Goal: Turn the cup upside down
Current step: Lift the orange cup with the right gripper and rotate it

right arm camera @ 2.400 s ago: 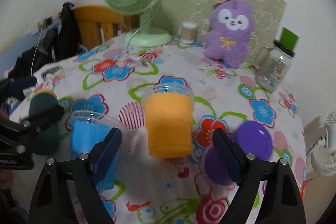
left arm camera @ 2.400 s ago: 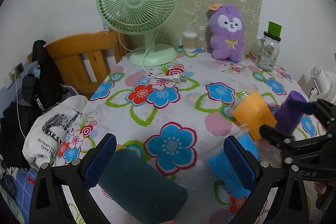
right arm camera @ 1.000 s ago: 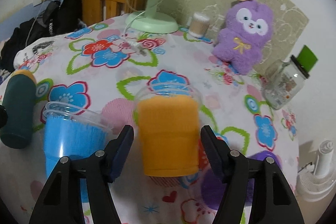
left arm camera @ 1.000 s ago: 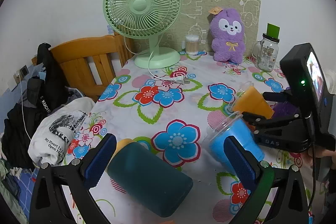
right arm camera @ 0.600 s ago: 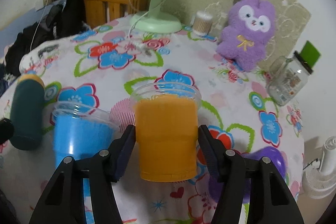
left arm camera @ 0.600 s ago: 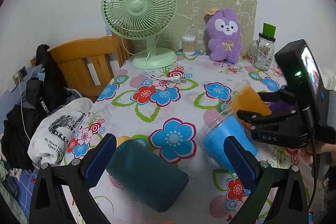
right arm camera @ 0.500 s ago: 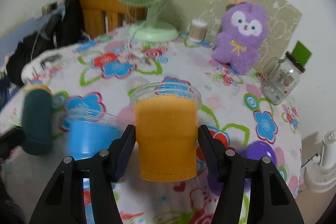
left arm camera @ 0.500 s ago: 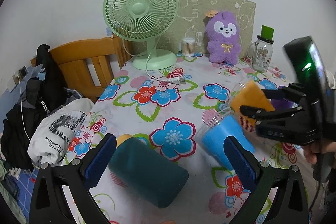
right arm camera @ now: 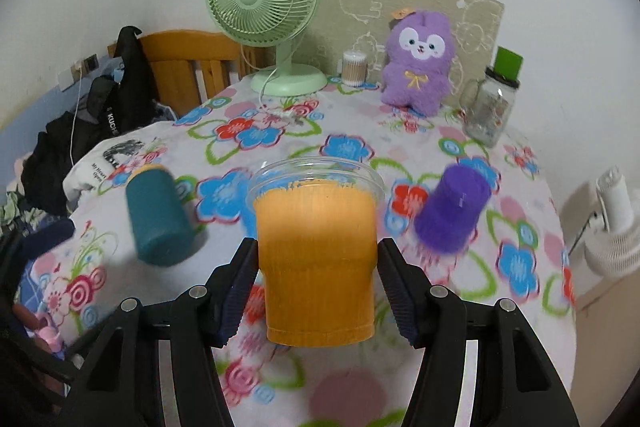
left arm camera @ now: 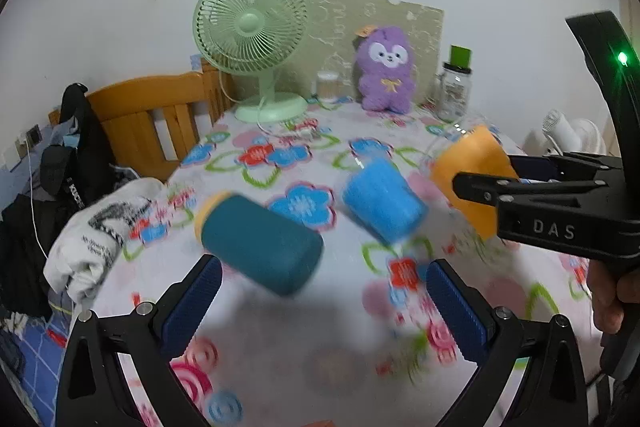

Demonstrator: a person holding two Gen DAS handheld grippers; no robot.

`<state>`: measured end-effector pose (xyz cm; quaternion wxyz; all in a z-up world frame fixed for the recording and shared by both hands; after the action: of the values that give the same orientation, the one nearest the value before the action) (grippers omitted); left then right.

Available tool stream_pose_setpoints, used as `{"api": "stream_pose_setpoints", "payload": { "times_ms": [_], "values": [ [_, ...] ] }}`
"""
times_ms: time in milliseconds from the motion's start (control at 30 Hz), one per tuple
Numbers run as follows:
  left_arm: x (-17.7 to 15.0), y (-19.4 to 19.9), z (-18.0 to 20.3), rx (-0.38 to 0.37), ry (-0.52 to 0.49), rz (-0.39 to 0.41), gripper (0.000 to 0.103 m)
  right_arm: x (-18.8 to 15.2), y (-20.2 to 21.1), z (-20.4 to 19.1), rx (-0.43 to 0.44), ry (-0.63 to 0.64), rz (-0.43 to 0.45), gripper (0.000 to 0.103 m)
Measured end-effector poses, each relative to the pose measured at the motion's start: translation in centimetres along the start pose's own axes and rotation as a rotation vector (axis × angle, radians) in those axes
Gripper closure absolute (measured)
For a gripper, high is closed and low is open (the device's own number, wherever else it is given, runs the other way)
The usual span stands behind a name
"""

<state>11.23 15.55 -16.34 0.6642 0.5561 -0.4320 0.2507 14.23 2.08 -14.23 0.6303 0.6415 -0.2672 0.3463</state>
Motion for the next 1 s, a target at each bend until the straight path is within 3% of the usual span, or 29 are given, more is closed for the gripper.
{"api": "stream_pose_setpoints", "payload": {
  "times_ms": [367,667,800,1000],
  "values": [
    [-6.3,0.8,1.7,-0.019,-0.026,-0.087,0.0,-7.8,-0.3,-2.0,-0.012,-0.045,-0.094,0.04],
    [-6.6,0.9,2.3,-0.023,-0.036,-0.085,0.0,-7.1,0.3,-2.3,0.005,-0.038,-0.06,0.036],
    [-6.2,1.1,2.7,-0.031,-0.042,-0.077,0.0,-5.8,1.8,-1.8,0.008,-0.037,-0.016,0.018],
    [-5.1,1.7,4.6,-0.067,-0.047,-0.057,0.0,-4.0,6.1,2.2,0.039,-0.142,0.08,0.013]
  ]
}}
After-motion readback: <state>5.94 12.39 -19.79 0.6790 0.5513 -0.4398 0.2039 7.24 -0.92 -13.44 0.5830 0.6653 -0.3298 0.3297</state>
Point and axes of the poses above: each gripper's, at about its wrist camera, not at the fingertips, and y roughly against the way its jaws point, z to its right, x to its top, the point moved 10 cm from there along -y, roughly the way its jaws point, and after that the axes turned 5 degrees about z, right-handed, at the moved point
